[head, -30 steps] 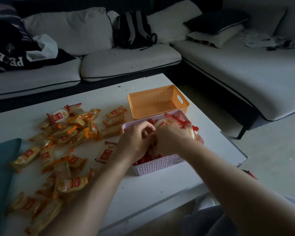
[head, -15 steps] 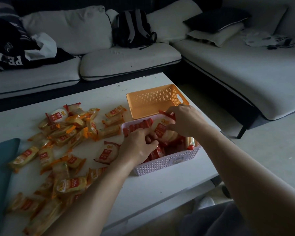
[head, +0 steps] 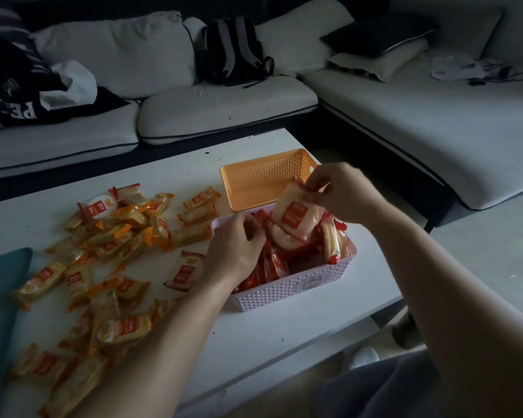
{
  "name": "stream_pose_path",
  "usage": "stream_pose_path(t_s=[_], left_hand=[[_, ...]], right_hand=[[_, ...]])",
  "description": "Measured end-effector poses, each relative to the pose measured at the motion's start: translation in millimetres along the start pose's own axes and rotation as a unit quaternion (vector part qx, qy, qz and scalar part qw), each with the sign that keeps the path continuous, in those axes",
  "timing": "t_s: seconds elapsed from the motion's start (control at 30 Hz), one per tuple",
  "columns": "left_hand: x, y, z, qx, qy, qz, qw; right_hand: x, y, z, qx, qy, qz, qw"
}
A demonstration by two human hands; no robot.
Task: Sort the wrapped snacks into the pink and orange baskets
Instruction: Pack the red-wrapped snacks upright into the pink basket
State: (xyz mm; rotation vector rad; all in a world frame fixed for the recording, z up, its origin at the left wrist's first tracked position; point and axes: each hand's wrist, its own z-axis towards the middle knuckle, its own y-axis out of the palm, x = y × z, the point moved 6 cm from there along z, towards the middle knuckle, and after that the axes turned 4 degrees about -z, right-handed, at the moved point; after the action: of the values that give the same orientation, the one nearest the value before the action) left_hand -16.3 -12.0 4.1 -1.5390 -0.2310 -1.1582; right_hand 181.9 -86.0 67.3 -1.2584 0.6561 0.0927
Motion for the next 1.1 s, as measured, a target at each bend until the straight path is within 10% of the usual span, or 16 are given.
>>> stream_pose_path(t_s=[0.33,0.73,1.1], left_hand=[[27,46,34,-0.106,0.084,0.206,0.969],[-11,-35,39,0.023,-0.080,-0.103,0.991],[-39,-53,16,0.103,-0.136,-0.146,0.975]], right_hand=[[24,-30,-4,0.098,-0.007,0.122,0.988],[-7,-5,-12,0.005,-0.110,0.002,0.994],[-30,37,-28,-0.146,-0.120,-0.091,0.978]])
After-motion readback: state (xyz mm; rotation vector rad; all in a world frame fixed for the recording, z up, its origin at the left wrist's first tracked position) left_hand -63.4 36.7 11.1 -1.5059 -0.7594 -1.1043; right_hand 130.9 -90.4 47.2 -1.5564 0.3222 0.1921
